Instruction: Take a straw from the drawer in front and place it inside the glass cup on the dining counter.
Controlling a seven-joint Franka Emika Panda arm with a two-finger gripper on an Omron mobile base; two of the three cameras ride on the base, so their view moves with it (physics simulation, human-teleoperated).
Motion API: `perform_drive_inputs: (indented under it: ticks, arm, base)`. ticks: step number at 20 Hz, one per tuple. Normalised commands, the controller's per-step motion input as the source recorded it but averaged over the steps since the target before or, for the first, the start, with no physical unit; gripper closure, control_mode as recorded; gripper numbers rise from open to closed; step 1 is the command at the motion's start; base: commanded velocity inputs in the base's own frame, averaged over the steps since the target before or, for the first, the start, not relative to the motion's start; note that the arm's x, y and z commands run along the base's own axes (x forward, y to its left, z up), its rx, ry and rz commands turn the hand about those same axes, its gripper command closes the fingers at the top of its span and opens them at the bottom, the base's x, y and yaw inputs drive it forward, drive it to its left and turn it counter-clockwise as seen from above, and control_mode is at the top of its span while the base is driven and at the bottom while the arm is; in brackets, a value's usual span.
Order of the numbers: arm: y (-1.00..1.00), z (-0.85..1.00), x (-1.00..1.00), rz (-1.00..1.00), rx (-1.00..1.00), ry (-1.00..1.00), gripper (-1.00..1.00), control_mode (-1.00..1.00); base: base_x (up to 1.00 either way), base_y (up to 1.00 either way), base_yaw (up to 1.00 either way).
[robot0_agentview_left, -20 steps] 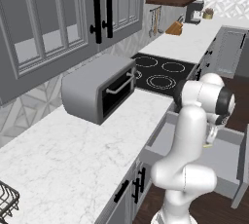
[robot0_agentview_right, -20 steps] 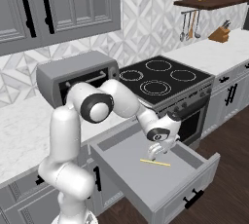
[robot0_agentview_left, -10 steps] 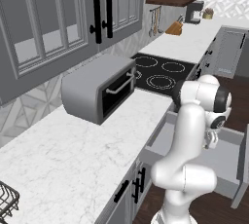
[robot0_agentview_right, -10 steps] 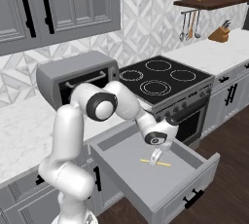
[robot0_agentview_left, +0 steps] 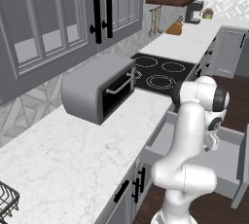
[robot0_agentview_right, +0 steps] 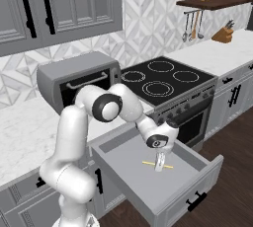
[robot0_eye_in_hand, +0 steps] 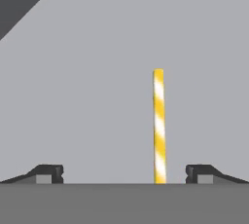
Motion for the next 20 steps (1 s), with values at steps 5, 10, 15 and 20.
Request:
perform_drive_inputs:
  ticks: [5,10,15,20]
  arm:
    - [0.14,-0.15,0.10,0.09,0.00,0.00,-1.00,-1.00]
    - [0.05,-0.05,0.07,0.00,0.00,-0.02,-1.00,-1.00]
    - [0.07,-0.17,0.01,0.00,-0.01,0.00,-1.00,-1.00]
    - [0.06,-0.21,0.00,0.00,0.00,0.00,-1.00,-1.00]
  base:
    - [0.00,0.00,0.00]
    - [0.00,0.00,0.00]
    - [0.00,0.00,0.00]
    - [0.00,0.00,0.00]
